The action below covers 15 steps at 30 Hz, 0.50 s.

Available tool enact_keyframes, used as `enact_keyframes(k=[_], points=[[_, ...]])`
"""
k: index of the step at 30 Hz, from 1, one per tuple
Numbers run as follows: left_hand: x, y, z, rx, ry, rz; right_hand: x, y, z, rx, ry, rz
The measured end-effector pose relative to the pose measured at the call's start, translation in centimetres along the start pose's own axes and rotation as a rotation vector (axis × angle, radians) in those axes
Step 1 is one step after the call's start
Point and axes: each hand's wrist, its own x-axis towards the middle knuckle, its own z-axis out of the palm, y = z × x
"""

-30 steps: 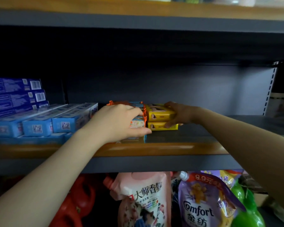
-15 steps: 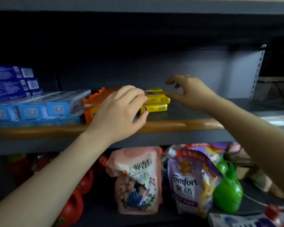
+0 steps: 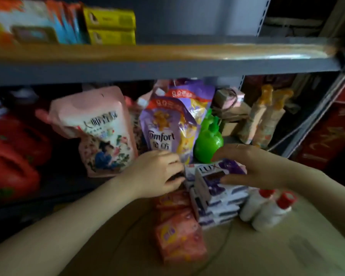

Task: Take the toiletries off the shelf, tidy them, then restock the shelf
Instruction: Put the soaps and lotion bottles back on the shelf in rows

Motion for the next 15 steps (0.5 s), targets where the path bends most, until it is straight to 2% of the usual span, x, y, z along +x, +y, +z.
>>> enact_keyframes(k=[2,5,8,11,15], points=[[-1.0,1.1,2.2,-0.051,-0.169,-0.118,-0.9,0.5,0.9,0.038,-0.058,-0.008],[-3.1,2.6,4.6,-0.076,-0.382,-0.266,-1.3,0.4,1.8,-0.033,-0.036,-0.021],[-4.5,4.2,5.6,-0.018,-0.553,-0.338,-1.0,-0.6,2.7,-0.153,0.133,-0.127],[-5.5,5.3,6.2,-0.064,-0.542,-0.39,-1.2,-2.4,3.5,-0.056,0.278,-0.217],[-6.4,4.6,5.7,-0.142,-0.357,-0.525,-2.2,-4.4,5.7,-0.086,0.212,-0.341]])
